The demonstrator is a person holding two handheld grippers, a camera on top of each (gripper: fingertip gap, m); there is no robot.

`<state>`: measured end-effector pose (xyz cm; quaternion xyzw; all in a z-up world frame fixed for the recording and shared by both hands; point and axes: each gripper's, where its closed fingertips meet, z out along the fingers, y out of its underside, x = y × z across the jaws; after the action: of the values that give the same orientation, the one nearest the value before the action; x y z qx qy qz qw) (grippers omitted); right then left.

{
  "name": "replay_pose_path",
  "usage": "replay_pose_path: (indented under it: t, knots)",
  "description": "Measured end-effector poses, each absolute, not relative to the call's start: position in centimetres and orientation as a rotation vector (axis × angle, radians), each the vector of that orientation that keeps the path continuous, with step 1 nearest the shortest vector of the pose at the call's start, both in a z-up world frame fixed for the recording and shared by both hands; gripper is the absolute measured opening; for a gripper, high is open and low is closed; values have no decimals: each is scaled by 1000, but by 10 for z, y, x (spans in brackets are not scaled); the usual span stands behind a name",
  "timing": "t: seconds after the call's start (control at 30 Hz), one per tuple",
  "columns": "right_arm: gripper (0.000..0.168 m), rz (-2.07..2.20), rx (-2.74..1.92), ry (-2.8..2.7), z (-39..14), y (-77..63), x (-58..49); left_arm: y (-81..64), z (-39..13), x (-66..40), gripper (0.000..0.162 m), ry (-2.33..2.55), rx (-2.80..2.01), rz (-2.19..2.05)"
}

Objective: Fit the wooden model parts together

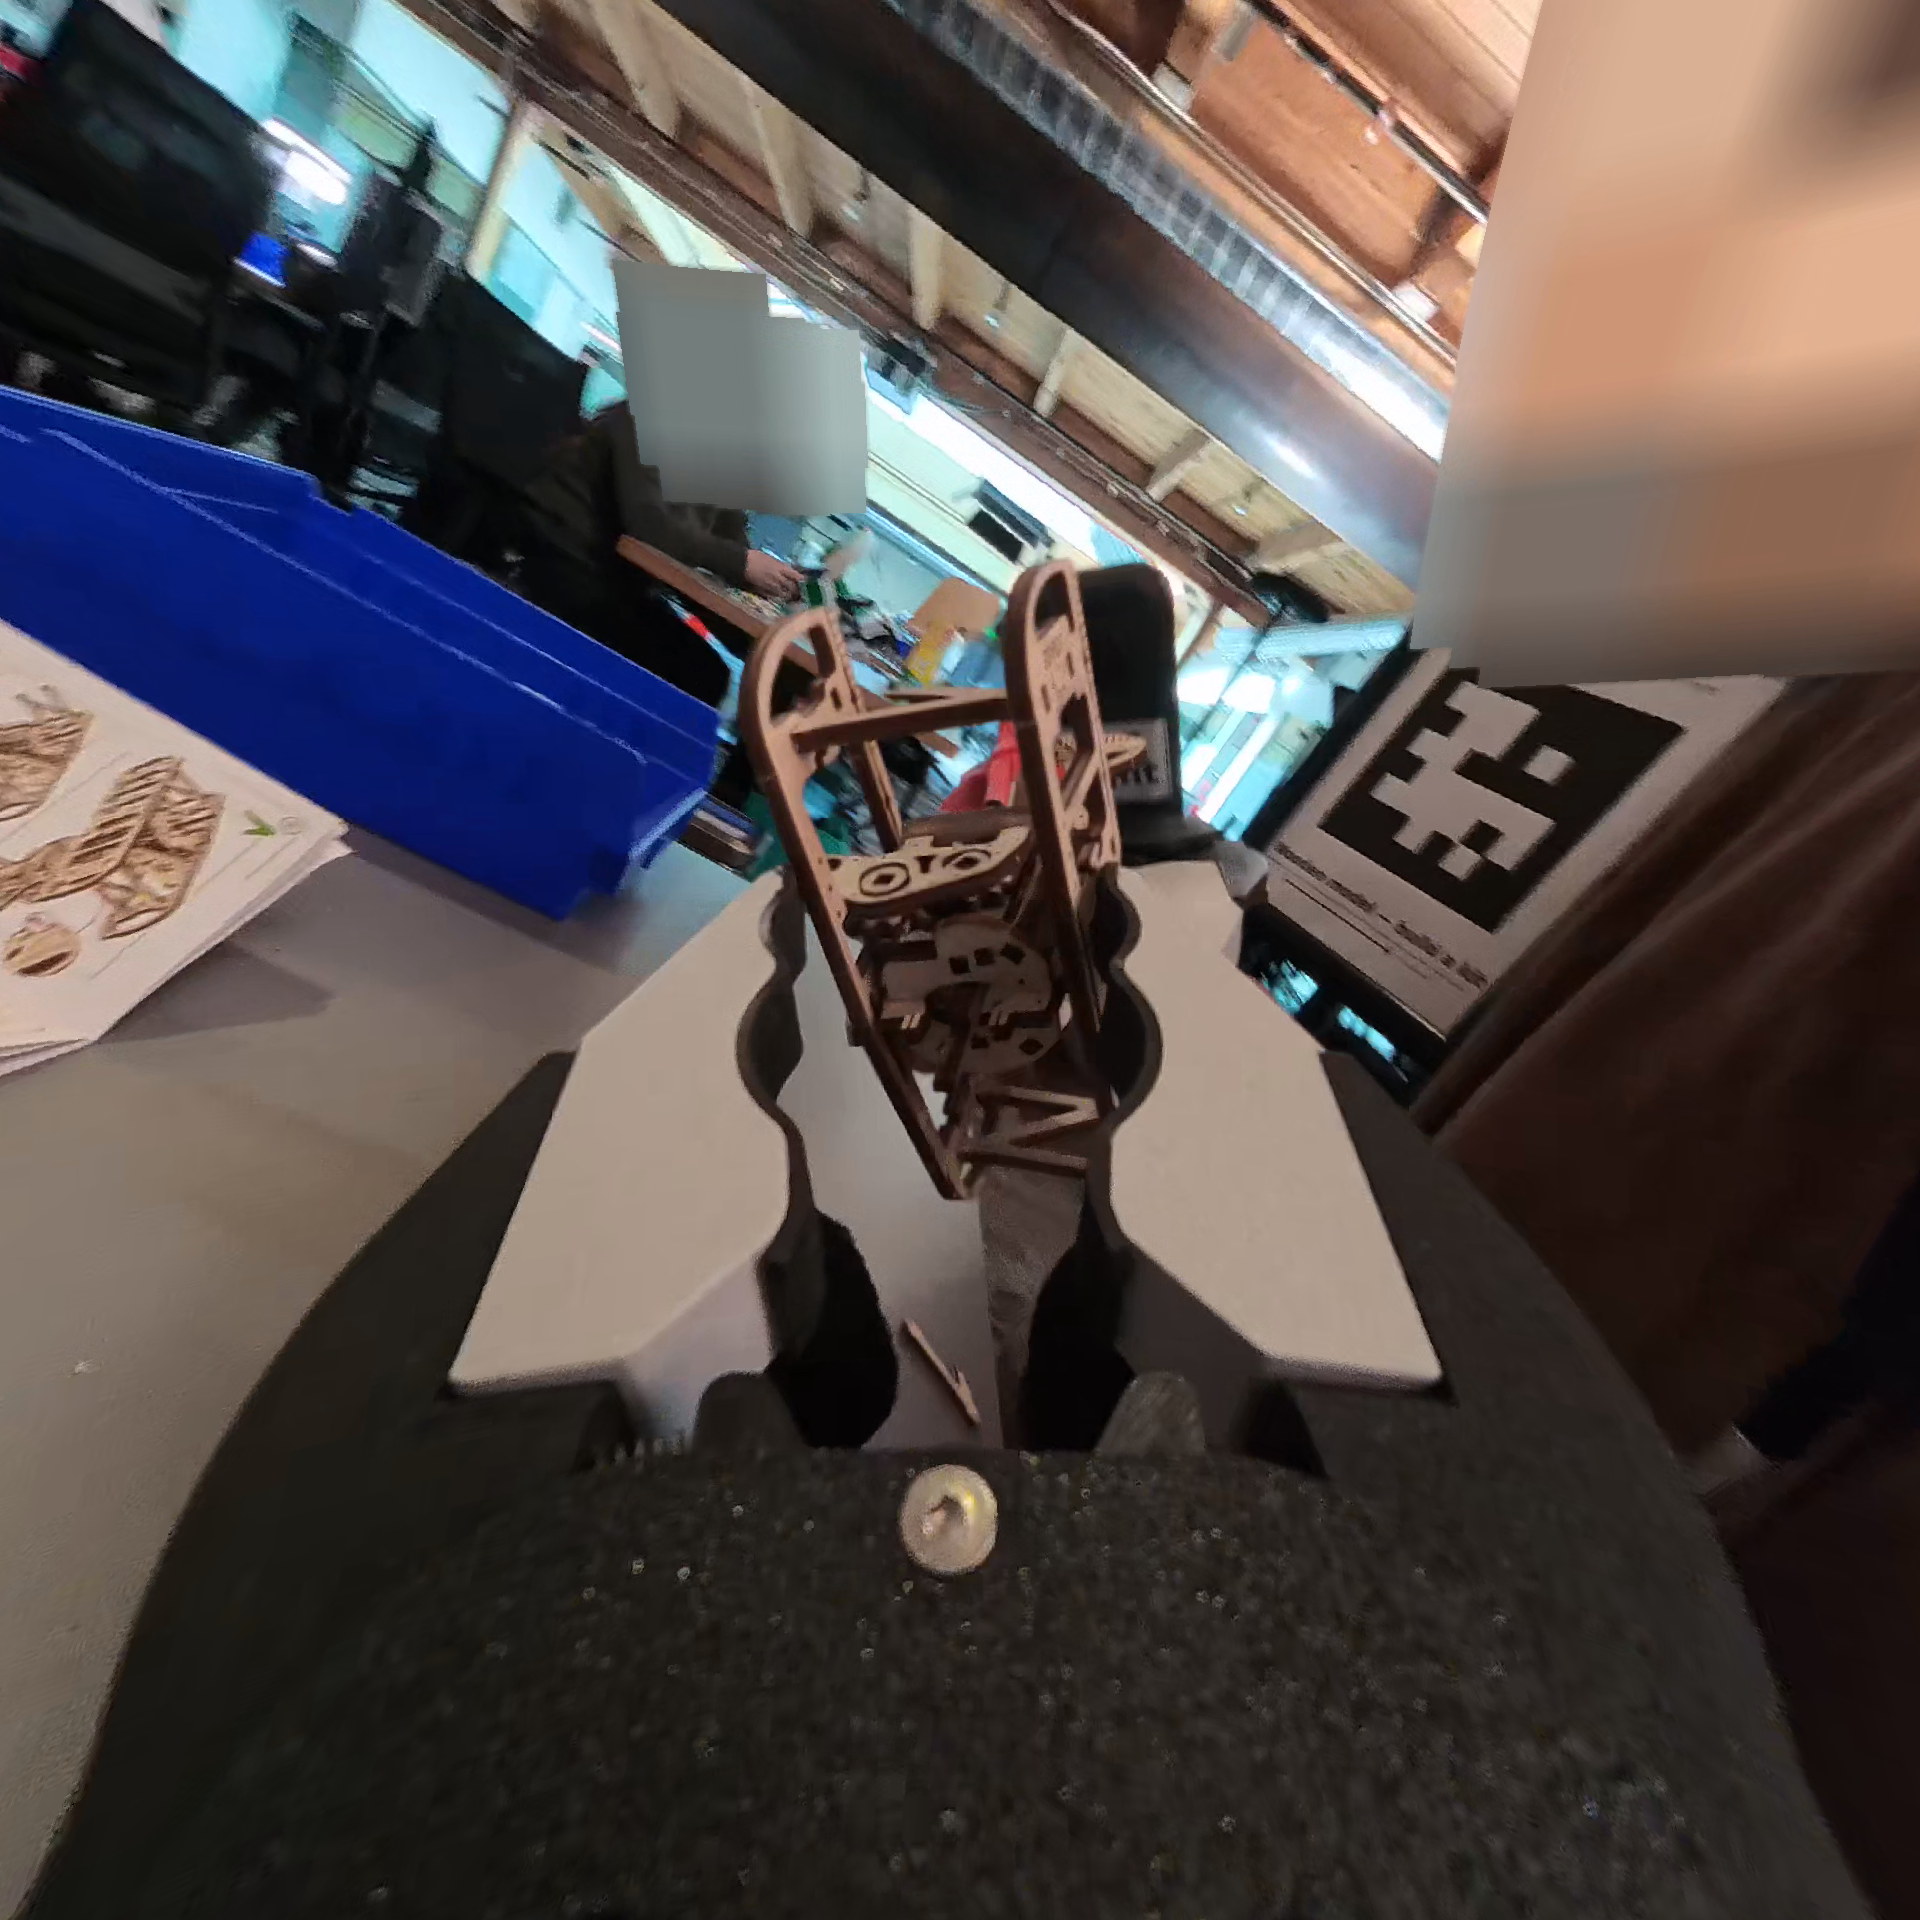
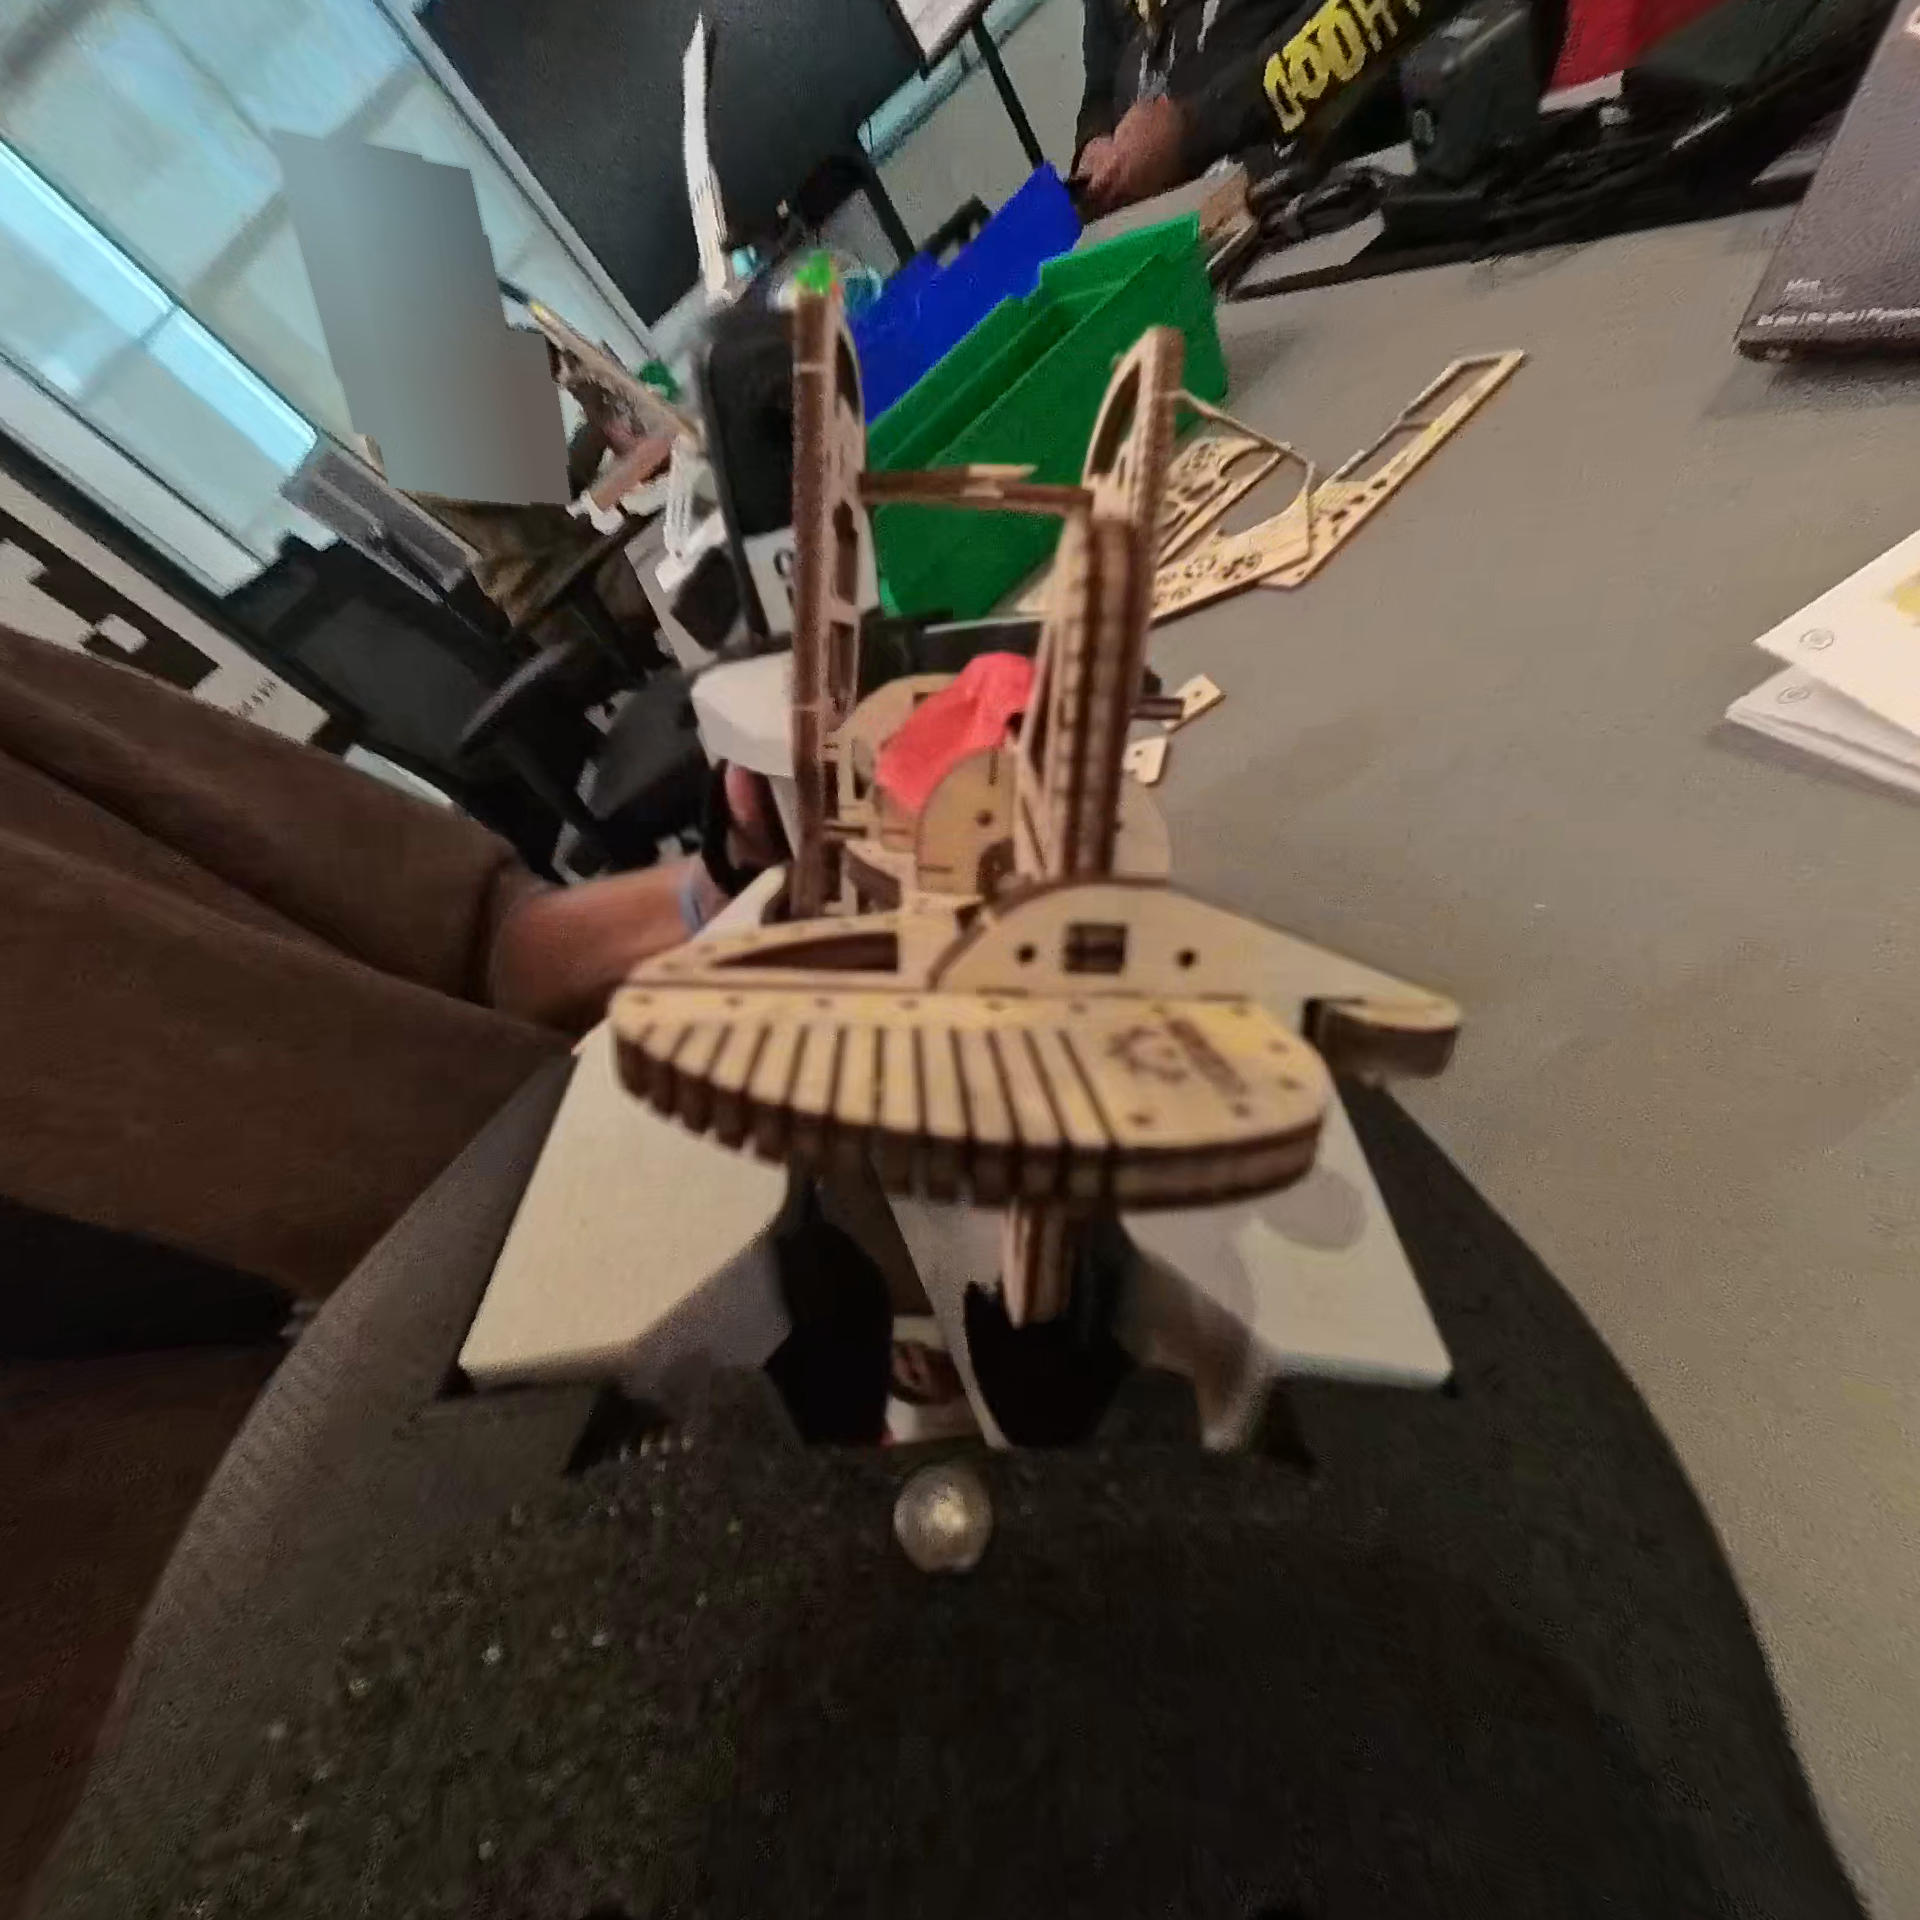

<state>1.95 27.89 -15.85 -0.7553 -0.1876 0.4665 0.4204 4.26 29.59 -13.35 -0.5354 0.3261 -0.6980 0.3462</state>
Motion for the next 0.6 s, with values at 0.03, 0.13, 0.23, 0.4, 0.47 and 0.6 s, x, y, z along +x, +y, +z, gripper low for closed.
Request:
replay_pose_path:
  t: [0.03,0.13,0.23,0.4,0.47,0.6]
  knots:
    - [53,1143,-1912,-521,-158,274,19,291,-134,41,54,912,-1389,-1823]
    - [53,1030,-1980,-669,-162,262,19,287,-148,40,108,1116,-1512,-1770]
    - [52,772,-2078,-819,-176,259,29,294,-171,32,129,1343,-1564,-1420]
    - [53,499,-2121,-1099,-213,257,28,268,-203,40,117,1786,-1535,-1046]
    - [53,426,-2120,-1199,-225,256,31,260,-221,38,94,1890,-1577,-1043]
    - [53,460,-2106,-1320,-236,252,34,256,-238,34,73,1912,-1621,-1057]
